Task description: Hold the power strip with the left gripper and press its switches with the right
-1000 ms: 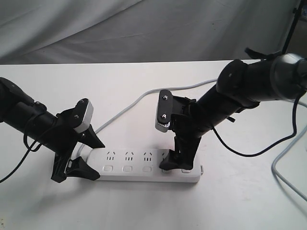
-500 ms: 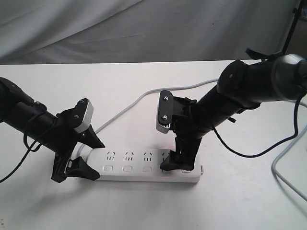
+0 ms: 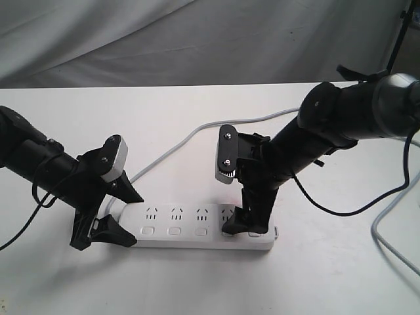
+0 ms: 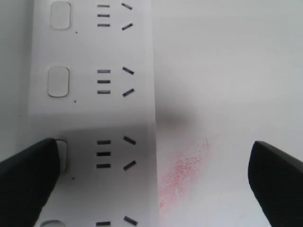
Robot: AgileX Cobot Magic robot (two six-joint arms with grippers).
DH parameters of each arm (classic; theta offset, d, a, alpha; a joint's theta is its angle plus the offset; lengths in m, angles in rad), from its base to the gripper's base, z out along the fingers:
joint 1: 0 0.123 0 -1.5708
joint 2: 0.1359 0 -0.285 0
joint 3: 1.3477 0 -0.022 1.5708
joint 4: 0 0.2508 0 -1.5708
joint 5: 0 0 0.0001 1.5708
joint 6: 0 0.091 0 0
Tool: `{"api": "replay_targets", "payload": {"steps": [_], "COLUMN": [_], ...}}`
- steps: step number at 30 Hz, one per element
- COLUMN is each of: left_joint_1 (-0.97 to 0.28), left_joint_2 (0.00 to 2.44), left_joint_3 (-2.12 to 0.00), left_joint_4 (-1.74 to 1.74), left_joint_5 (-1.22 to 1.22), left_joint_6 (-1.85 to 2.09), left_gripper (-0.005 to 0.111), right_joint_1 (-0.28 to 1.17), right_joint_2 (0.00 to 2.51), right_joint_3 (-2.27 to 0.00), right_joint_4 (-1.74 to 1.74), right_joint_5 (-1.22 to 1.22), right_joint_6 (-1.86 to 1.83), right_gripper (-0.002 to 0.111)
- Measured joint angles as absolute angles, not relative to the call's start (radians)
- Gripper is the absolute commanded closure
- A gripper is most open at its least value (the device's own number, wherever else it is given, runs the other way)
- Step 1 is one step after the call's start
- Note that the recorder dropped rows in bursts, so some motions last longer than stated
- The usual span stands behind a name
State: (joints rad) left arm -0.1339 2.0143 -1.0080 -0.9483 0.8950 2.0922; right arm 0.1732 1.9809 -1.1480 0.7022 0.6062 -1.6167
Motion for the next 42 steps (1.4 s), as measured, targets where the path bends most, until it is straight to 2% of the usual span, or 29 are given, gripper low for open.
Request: {"api": "replay_targets", "payload": {"steps": [8,34,42], "left_joint_1": [-0.134,-0.134,-0.134], "left_joint_2": [2.014,2.014,2.014], "left_joint_3": [-1.008,-1.008,-1.008], "left_joint_4": [-0.948,-0.946,-0.948], "left_joint_5": [0.895,0.895,0.895], "left_joint_6": [2.092,2.092,2.092], "left_gripper": [0.093,0.093,0.093], "right_joint_1": [0.193,0.198,0.114], "right_joint_2": [1.963,1.864,1.864], "right_joint_3": [-1.113,-1.090,-1.051], "right_joint_4": [0.703,0.806,0.806], "right_joint_5": [0.534,0.537,0.538], "right_joint_6": [-1.630,-1.686,-1.695], "right_gripper": [0.003,0.003,0.003]}}
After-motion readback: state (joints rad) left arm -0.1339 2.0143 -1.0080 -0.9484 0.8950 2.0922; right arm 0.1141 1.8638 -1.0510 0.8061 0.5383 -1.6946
